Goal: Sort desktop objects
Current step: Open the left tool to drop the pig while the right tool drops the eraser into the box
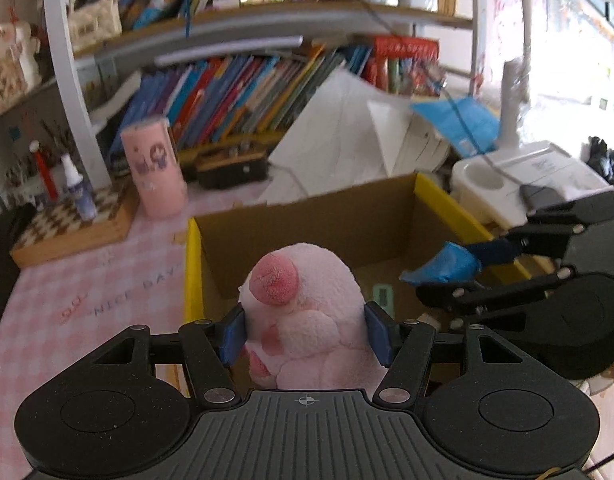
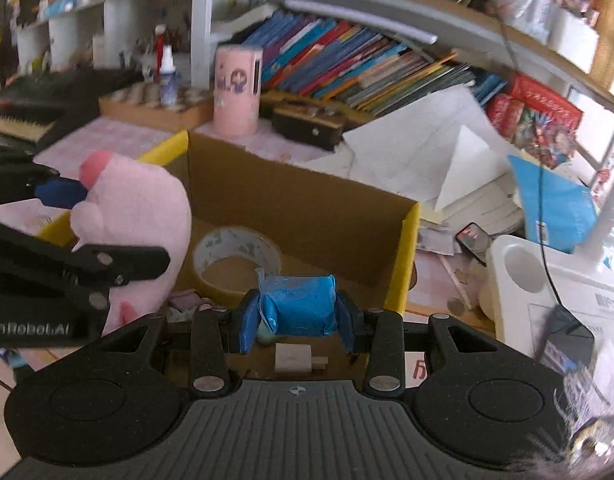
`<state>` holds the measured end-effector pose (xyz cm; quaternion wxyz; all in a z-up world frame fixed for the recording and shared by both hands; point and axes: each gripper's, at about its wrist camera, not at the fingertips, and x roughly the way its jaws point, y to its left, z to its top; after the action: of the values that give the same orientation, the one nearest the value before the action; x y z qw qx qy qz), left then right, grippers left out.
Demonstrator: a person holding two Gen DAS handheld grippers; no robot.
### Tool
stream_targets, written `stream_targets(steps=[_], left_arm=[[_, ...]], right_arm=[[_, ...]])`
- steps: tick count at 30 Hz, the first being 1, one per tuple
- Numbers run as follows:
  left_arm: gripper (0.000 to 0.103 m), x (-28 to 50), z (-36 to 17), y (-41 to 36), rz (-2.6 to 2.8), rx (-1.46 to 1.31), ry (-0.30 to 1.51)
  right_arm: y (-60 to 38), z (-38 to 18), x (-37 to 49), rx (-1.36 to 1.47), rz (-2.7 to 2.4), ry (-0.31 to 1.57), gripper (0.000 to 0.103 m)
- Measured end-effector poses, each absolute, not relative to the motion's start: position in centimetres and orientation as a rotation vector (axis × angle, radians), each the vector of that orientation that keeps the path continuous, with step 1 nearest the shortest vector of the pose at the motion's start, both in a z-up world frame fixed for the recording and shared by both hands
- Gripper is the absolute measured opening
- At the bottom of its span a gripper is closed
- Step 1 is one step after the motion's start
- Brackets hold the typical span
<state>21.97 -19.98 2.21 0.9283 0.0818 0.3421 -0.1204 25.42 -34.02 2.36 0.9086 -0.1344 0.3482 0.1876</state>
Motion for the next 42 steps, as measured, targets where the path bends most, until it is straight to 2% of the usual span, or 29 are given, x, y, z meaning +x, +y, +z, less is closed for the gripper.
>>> stream_targets(steps=[8,14,16,18,29,31,33,34,42], left_arm=[[0.066,23.8,0.3,-20.0,-0.253,0.159,0.826],[0.067,23.8,0.7,-20.1,-0.248,0.179,0.786],[0.07,23.8,1.1,-20.1,-0.232,0.179,0.768],[0.071,23.5,1.6,-19.9,-0.217,0.173,0.744],[0.074,20.4,4.7,-18.2,-0.179,0.135,0.646],[0.076,19.3,5.3,-17.4,-0.158,0.121,0.617],[0.078,18.2,5.7,-16.3,-0.133,0.102,0.594],[0.078,17.6,5.9,-15.8,-0.119,0.092,0.586],[0.08,12.7,6.3,-10.8,-0.003,0.001,0.557]], right_arm=[[-32.8,0.2,27.9,-0.405,0.475,0.817,0.037],[-32.8,0.1,28.5,-0.436,0.495,0.814,0.039],[-32.8,0.1,28.5,-0.425,0.494,0.814,0.043],[-32.8,0.2,28.4,-0.41,0.489,0.814,0.053],[-32.9,2.6,25.4,-0.283,0.393,0.717,0.065],[-33.1,3.3,24.3,-0.246,0.363,0.688,0.069],[-33.3,4.0,23.0,-0.206,0.314,0.655,0.08],[-33.5,4.4,22.3,-0.188,0.289,0.639,0.082],[-33.2,5.6,16.8,-0.058,0.146,0.567,0.086]])
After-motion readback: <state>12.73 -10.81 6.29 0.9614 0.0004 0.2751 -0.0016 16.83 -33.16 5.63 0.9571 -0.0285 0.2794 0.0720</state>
